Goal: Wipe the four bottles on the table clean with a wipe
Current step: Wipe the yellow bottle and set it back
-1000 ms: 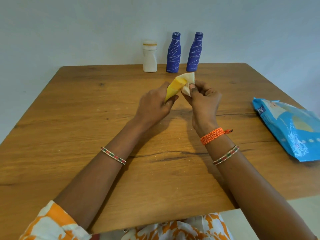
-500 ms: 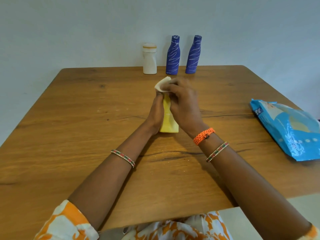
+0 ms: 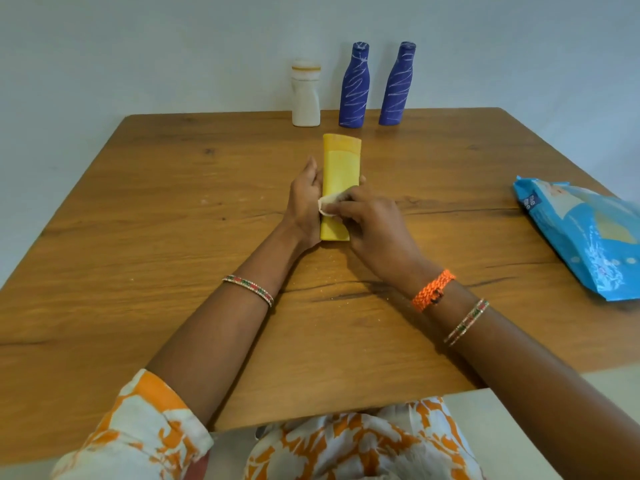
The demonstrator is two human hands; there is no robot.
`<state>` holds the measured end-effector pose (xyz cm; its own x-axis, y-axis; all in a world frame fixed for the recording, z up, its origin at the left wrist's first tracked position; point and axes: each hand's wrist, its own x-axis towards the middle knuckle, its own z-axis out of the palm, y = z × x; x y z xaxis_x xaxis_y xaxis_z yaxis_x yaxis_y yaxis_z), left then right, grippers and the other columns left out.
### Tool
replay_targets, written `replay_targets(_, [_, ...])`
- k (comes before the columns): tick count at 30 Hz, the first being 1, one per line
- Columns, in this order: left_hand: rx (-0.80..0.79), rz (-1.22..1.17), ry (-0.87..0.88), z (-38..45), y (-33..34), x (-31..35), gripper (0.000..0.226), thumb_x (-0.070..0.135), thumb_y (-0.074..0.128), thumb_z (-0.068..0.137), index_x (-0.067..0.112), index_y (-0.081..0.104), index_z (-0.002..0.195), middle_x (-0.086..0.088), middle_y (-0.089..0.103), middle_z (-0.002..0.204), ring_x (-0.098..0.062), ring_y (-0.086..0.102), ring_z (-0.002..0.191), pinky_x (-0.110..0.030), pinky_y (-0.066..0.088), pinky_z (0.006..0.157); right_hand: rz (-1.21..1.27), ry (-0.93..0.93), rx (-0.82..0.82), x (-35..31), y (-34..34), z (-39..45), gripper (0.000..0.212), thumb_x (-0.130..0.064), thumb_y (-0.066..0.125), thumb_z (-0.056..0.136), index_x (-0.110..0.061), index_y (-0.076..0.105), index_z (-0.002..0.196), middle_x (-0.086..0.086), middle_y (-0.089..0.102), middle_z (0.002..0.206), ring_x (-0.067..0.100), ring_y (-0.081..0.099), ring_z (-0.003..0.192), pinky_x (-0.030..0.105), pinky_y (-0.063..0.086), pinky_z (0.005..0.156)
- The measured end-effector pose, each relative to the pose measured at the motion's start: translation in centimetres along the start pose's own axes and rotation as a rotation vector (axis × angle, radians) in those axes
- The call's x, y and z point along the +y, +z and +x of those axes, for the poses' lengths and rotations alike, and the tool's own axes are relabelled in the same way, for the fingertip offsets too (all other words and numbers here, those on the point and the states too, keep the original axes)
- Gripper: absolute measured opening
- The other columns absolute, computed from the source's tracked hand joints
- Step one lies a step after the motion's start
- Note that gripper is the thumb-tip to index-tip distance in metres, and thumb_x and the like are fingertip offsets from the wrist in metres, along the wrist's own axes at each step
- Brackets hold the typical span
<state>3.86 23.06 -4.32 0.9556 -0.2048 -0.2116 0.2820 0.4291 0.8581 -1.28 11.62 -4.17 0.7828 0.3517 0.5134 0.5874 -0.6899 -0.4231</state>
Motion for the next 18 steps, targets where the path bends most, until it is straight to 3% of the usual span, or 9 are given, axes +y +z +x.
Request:
replay_targets(2, [-0.002, 0.039, 0.005, 0.0, 0.1, -0.1, 0.065, 0.053, 0.014, 0.1, 0.008, 0.06, 0.109, -0.013, 0.068, 0.098, -0.023, 0.065, 0.091, -0.036, 0.052, 0.085, -0.054, 0.0, -0.027, 0.0, -0.6, 0.5, 0.036, 0.013, 0.063, 0.073, -0.008, 0.072, 0.101, 0.012, 0.063, 0.095, 0.028, 0.062, 0.087, 0.045, 0.052, 0.077])
replay_targets(4, [-0.024, 0.125, 0.053, -0.2, 0.5, -0.4, 0.058, 0.048, 0.013, 0.102, 0.015, 0.061, 0.107, -0.007, 0.071, 0.092, -0.02, 0.068, 0.085, -0.034, 0.056, 0.074, -0.119, 0.001, 0.023, 0.3, -1.4, 2.2, 0.034, 0.012, 0.061, 0.077, -0.009, 0.072, 0.101, 0.012, 0.061, 0.097, 0.026, 0.059, 0.088, 0.039, 0.052, 0.073])
replay_targets(6, [-0.051, 0.179, 0.107, -0.3, 0.7, -0.7, 0.049, 0.042, 0.014, 0.104, 0.021, 0.058, 0.102, -0.005, 0.071, 0.08, -0.021, 0.068, 0.069, -0.034, 0.056, 0.059, -0.175, -0.003, 0.095, 0.5, -2.1, 4.0, 0.031, 0.008, 0.06, 0.081, -0.008, 0.069, 0.105, 0.013, 0.059, 0.101, 0.026, 0.057, 0.093, 0.037, 0.05, 0.076])
replay_targets(9, [-0.056, 0.202, 0.124, -0.6, 1.2, -0.8, 0.044, 0.04, 0.017, 0.104, 0.02, 0.055, 0.1, -0.006, 0.068, 0.077, -0.024, 0.066, 0.066, -0.034, 0.055, 0.054, -0.22, 0.0, 0.164, 0.7, -2.0, 5.5, 0.027, 0.005, 0.06, 0.083, -0.007, 0.066, 0.106, 0.011, 0.06, 0.107, 0.026, 0.055, 0.1, 0.04, 0.051, 0.081])
replay_targets(12, [-0.04, 0.198, 0.161, -0.2, 0.9, -0.8, 0.048, 0.04, 0.016, 0.104, 0.014, 0.056, 0.112, -0.004, 0.069, 0.089, -0.018, 0.067, 0.085, -0.035, 0.056, 0.072, -0.229, -0.042, 0.108, 0.4, -1.1, 3.9, 0.03, 0.008, 0.057, 0.081, -0.008, 0.063, 0.105, 0.009, 0.059, 0.107, 0.025, 0.056, 0.099, 0.041, 0.052, 0.076])
replay_targets(14, [-0.02, 0.174, 0.124, 0.2, 0.5, -0.6, 0.068, 0.055, 0.012, 0.099, 0.008, 0.054, 0.124, -0.01, 0.066, 0.101, -0.024, 0.063, 0.102, -0.042, 0.051, 0.088, -0.204, -0.071, 0.008, 0.2, -0.5, 2.0, 0.035, 0.008, 0.06, 0.079, -0.008, 0.062, 0.109, 0.009, 0.059, 0.108, 0.024, 0.057, 0.097, 0.042, 0.053, 0.074])
replay_targets(16, [-0.017, 0.153, 0.11, 0.4, 0.5, -0.5, 0.082, 0.067, 0.008, 0.092, 0.009, 0.044, 0.138, -0.013, 0.064, 0.108, -0.027, 0.061, 0.107, -0.044, 0.051, 0.092, -0.186, -0.078, -0.021, 0.0, -0.5, 0.9, 0.034, 0.006, 0.063, 0.079, -0.007, 0.062, 0.11, 0.01, 0.059, 0.108, 0.025, 0.058, 0.094, 0.042, 0.053, 0.071])
replay_targets(18, [-0.045, 0.151, 0.147, 0.4, 0.8, -0.5, 0.081, 0.066, 0.003, 0.092, 0.014, 0.045, 0.137, -0.013, 0.063, 0.112, -0.027, 0.062, 0.109, -0.043, 0.052, 0.09, -0.195, -0.073, 0.027, 0.2, -1.2, 1.7, 0.031, 0.005, 0.062, 0.08, -0.006, 0.064, 0.11, 0.012, 0.059, 0.107, 0.025, 0.059, 0.092, 0.039, 0.054, 0.071])
